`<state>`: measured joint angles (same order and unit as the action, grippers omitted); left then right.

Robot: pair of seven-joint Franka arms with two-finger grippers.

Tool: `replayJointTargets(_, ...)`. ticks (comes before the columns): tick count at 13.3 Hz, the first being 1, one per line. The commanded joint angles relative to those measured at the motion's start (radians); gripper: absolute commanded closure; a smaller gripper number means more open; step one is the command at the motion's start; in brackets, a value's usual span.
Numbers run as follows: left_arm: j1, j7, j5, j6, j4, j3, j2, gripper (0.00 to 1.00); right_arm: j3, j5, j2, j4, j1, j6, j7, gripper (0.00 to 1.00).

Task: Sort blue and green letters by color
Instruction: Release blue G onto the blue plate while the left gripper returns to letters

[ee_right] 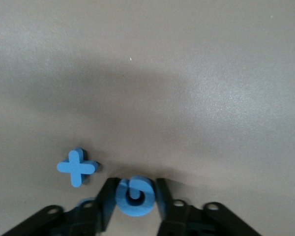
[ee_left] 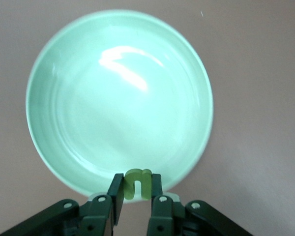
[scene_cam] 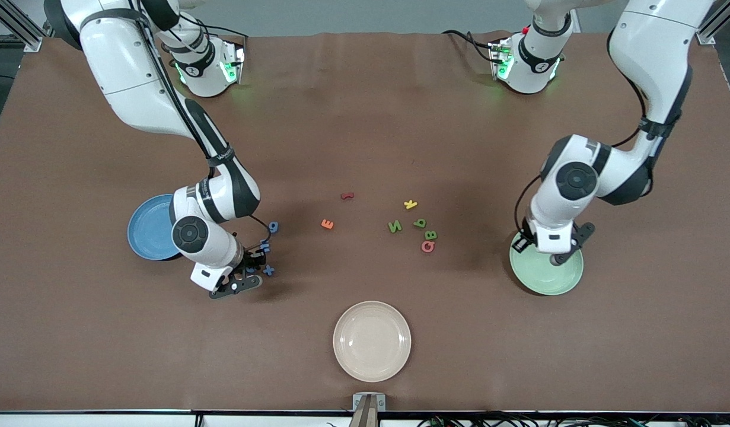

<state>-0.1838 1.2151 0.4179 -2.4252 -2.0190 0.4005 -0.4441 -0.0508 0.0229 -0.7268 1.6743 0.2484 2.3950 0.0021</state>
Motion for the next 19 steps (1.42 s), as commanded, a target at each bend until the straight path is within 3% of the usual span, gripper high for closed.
replayJointTargets(1, -0.061, -0.115, 0.016, 0.017, 0.089, 0.009, -0.090, 0.83, -0.001, -0.001, -0.026, -0.013, -0.012, 0.012, -0.016, 0.77)
replayJointTargets(2, -0.069, -0.147, 0.016, 0.017, 0.094, 0.008, -0.102, 0.56, -0.001, -0.001, -0.025, -0.016, -0.018, 0.010, -0.016, 0.80)
replayJointTargets(3, -0.069, -0.157, 0.016, 0.017, 0.094, 0.008, -0.102, 0.11, -0.001, -0.001, -0.019, -0.016, -0.021, 0.009, -0.016, 0.82)
replayJointTargets(4, -0.071, -0.158, 0.016, 0.017, 0.094, 0.008, -0.096, 0.00, -0.001, 0.000, -0.013, -0.021, -0.032, 0.001, -0.017, 0.82)
replayJointTargets(7, -0.042, -0.151, 0.018, 0.089, 0.094, 0.023, -0.064, 0.00, 0.000, 0.002, 0.033, -0.016, -0.089, -0.045, -0.104, 0.82)
replayJointTargets(10, -0.014, -0.082, 0.007, 0.147, 0.094, 0.148, -0.059, 0.02, 0.000, 0.003, 0.131, 0.001, -0.153, -0.207, -0.174, 0.82)
replayJointTargets(12, 0.000, -0.059, 0.009, 0.150, 0.086, 0.217, -0.064, 0.05, 0.000, 0.005, 0.209, 0.060, -0.205, -0.237, -0.235, 0.82)
replayJointTargets(14, 0.064, -0.069, 0.016, 0.150, 0.092, 0.222, -0.084, 0.07, 0.000, 0.005, 0.269, 0.137, -0.276, -0.232, -0.327, 0.82)
replayJointTargets(16, 0.162, -0.069, 0.021, 0.144, 0.123, 0.219, -0.128, 0.12, 0.000, 0.005, 0.285, 0.180, -0.346, -0.212, -0.419, 0.82)
replayJointTargets(19, 0.228, -0.071, 0.021, 0.141, 0.186, 0.218, -0.205, 0.20, 0.000, 0.005, 0.305, 0.280, -0.403, -0.120, -0.491, 0.81)
